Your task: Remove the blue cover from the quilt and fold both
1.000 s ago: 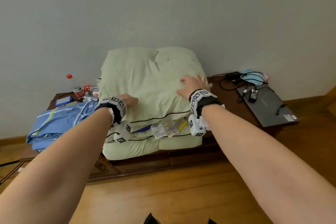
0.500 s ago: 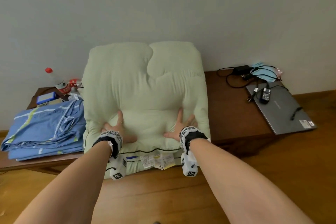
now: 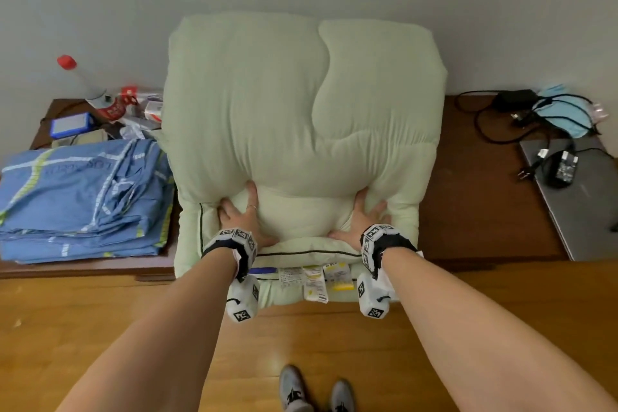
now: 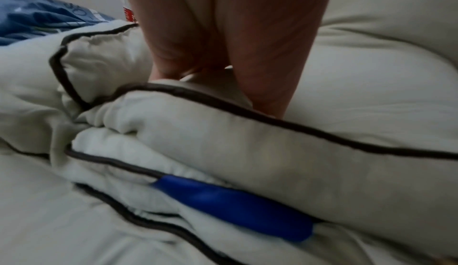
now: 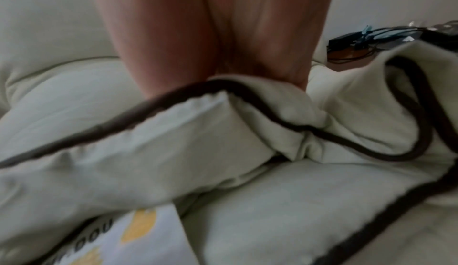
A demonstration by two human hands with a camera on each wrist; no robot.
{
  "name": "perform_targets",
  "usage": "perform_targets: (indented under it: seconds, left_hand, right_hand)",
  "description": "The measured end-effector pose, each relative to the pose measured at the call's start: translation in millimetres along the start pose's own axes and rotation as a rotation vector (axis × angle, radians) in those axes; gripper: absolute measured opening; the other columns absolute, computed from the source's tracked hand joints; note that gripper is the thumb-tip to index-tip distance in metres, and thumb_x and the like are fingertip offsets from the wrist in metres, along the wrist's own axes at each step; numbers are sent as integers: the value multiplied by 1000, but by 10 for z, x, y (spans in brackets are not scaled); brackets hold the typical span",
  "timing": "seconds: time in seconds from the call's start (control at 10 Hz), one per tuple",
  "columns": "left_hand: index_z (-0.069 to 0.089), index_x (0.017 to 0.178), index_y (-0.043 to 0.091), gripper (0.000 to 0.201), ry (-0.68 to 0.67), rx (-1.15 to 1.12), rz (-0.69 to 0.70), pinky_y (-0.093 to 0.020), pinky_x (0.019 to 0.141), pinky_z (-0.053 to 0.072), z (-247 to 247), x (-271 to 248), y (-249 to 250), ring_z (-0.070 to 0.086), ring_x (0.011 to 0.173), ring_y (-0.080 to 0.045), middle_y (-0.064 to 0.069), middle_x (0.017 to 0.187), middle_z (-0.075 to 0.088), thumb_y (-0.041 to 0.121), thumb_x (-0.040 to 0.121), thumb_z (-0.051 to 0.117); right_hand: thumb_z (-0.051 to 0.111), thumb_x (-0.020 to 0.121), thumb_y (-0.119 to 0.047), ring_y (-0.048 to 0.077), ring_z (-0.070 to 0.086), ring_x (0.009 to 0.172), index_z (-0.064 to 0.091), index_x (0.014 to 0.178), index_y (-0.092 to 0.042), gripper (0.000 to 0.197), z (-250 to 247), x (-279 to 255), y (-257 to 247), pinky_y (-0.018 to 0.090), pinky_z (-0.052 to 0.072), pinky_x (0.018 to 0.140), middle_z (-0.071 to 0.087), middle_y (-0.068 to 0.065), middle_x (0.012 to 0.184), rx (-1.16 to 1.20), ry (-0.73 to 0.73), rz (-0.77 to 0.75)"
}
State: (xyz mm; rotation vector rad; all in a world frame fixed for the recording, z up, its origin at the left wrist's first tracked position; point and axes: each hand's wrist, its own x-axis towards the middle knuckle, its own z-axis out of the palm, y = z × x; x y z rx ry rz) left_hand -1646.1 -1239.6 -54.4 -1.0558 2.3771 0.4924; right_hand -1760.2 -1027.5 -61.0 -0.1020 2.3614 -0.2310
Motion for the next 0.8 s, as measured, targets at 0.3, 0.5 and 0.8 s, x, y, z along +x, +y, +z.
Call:
perform_targets:
  seconds: [0.3,0.5,0.8]
  left_hand:
    - [-25,144,50,137,-79,33,-14,-50,113,27,-656,-810,4,18,144,-41,-21,156,7,64,58,81]
    - [17,151,33,140,-14,114,44,-42,110,37,-1142,-684,-38,40,136,-28,-4,153,37,85,35,75]
    - [40,142,30,108,261,89,138,-51,101,41,-2614,-1438,961,45,125,-40,-12,140,35,74,52,79]
  right_hand:
    - [78,60,-71,47,20,143,-20,152,-26,142,-488,-767,144,49,24,117,3,31,156,-28,28,-82]
    - [78,61,-70,35,35,140,12,152,-3,131,-1403,-1496,136,38,33,113,30,19,154,-111,22,-140]
    - [78,56,-74,34,36,138,18,153,-21,126,-2532,-1948,-325,43,34,108,31,12,154,-161,213,-348]
